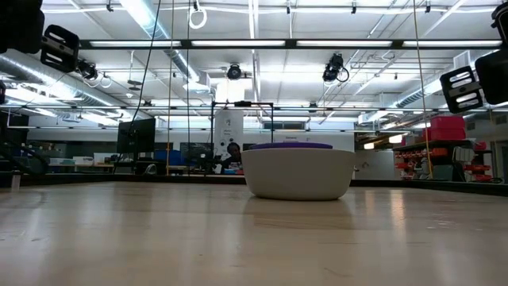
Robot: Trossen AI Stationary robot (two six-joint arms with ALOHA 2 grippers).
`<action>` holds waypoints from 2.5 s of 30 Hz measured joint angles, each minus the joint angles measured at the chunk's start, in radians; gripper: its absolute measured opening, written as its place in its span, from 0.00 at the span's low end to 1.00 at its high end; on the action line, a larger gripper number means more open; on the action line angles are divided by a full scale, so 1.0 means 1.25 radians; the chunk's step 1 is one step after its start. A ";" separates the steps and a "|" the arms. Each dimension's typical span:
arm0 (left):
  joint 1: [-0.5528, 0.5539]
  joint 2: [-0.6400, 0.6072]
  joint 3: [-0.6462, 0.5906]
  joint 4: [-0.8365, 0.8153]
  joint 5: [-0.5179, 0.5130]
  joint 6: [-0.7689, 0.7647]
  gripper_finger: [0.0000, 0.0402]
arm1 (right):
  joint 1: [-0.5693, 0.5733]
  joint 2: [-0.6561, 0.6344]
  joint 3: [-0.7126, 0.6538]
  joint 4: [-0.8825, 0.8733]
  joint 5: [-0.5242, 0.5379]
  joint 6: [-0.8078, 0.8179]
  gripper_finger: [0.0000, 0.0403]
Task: Nest bowls inside each other
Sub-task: Return to home position
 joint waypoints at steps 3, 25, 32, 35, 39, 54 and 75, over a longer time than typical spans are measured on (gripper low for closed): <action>0.000 0.000 0.000 0.000 0.000 0.000 0.16 | 0.000 0.000 0.000 0.000 0.000 -0.002 0.41; 0.000 0.001 -0.001 0.000 0.000 0.002 0.16 | 0.000 0.000 0.000 0.000 0.000 -0.002 0.40; 0.000 0.001 -0.001 0.000 0.000 0.001 0.16 | 0.000 0.000 0.000 0.000 0.000 -0.002 0.42; 0.000 0.001 -0.001 0.000 0.000 0.003 0.16 | 0.000 0.000 0.000 0.000 0.000 -0.002 0.41; 0.000 0.001 -0.001 0.000 0.000 0.000 0.16 | 0.000 0.000 0.000 0.000 0.000 -0.002 0.40; 0.000 0.001 -0.001 0.000 0.000 0.001 0.16 | 0.000 0.000 0.000 0.000 0.000 -0.002 0.41; 0.000 0.001 -0.001 0.000 0.000 -0.001 0.16 | 0.000 0.000 0.000 0.000 0.000 -0.002 0.40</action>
